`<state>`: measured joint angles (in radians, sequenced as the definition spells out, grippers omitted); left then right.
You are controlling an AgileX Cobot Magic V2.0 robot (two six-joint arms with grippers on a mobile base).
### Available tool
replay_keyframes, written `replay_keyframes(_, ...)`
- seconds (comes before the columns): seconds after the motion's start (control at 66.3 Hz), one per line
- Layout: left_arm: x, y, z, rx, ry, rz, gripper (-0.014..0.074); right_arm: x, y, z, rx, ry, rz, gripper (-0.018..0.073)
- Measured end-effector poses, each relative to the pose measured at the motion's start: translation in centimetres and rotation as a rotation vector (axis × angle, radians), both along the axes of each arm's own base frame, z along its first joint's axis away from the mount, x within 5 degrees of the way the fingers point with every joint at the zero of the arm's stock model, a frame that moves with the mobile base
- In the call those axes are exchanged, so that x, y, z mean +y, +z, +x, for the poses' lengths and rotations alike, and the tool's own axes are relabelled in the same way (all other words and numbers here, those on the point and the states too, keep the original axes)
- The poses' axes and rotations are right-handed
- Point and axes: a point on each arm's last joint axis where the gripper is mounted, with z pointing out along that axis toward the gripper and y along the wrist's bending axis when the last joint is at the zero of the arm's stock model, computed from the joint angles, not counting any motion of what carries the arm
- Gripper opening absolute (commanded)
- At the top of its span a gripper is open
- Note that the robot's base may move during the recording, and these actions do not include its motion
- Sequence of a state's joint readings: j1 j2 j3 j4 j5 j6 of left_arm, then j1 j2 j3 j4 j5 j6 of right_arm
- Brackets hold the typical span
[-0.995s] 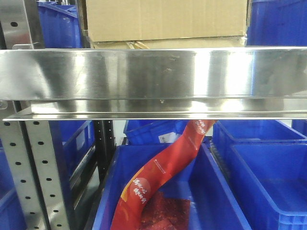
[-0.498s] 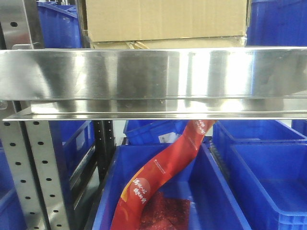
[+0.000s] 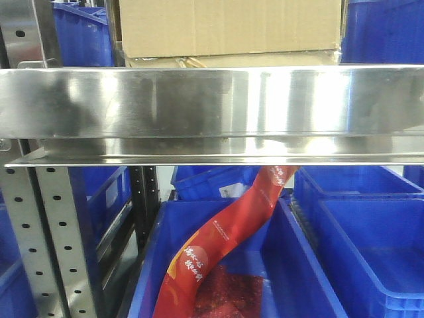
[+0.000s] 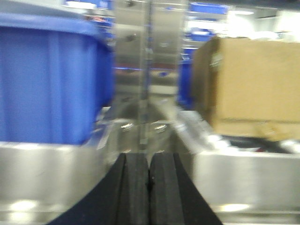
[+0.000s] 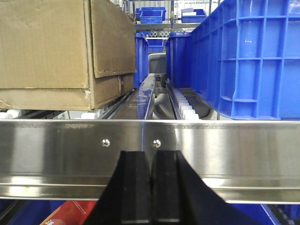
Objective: Stack two boxes on right shelf middle
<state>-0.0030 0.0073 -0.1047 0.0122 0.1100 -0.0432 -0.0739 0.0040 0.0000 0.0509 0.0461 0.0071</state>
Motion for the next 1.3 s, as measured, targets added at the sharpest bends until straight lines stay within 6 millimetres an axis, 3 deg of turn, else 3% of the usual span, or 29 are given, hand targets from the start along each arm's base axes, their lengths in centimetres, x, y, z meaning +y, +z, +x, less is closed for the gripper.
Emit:
replay_keyframes(0.211,0.1,-2.1,0.5,-0.037,0.022,-0.004,-0.0111,0.0,0.0,0.0,0.0,0.0,0.0,-0.0163)
replay_keyframes(1.297,-0.2,-2.3,0.5,-0.034,-0.039,0.001,-0.0111,0.0,0.0,0.0,0.0,0.0,0.0,-0.0163)
